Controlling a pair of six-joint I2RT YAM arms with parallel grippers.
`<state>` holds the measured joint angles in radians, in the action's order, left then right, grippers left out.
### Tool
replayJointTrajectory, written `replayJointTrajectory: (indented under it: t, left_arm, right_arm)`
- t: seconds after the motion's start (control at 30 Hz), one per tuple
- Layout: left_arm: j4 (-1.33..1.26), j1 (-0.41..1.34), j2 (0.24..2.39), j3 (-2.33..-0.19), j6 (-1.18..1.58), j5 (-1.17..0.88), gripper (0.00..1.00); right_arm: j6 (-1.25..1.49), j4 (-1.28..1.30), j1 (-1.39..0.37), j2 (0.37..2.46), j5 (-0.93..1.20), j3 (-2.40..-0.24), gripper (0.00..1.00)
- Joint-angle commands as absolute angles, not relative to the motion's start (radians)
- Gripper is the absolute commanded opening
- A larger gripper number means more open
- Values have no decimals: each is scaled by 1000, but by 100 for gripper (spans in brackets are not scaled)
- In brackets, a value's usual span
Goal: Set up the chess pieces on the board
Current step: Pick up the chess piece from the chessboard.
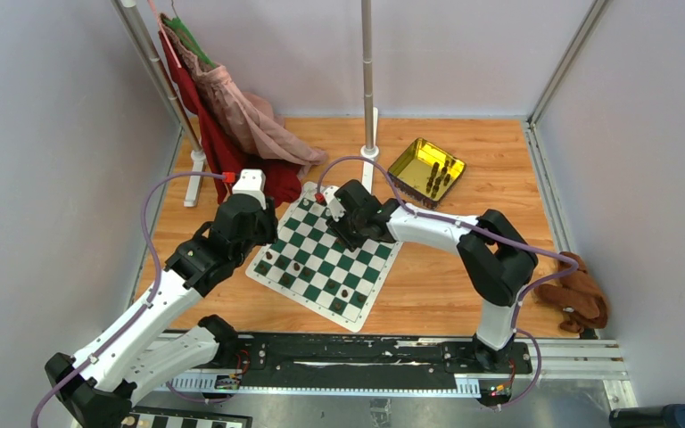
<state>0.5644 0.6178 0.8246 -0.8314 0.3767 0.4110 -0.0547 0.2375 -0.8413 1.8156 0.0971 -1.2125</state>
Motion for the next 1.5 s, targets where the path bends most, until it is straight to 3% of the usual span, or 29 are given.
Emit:
replayJointTrajectory:
  t: [0.0,1.47]
  left_arm:
    - [560,612,821,-828,377,400,45]
    - [551,611,835,-815,379,413,44]
  right_arm:
    - [-75,177,-819,1790,135,-1186,36]
    - [-60,92,-797,1868,219,-1147,32]
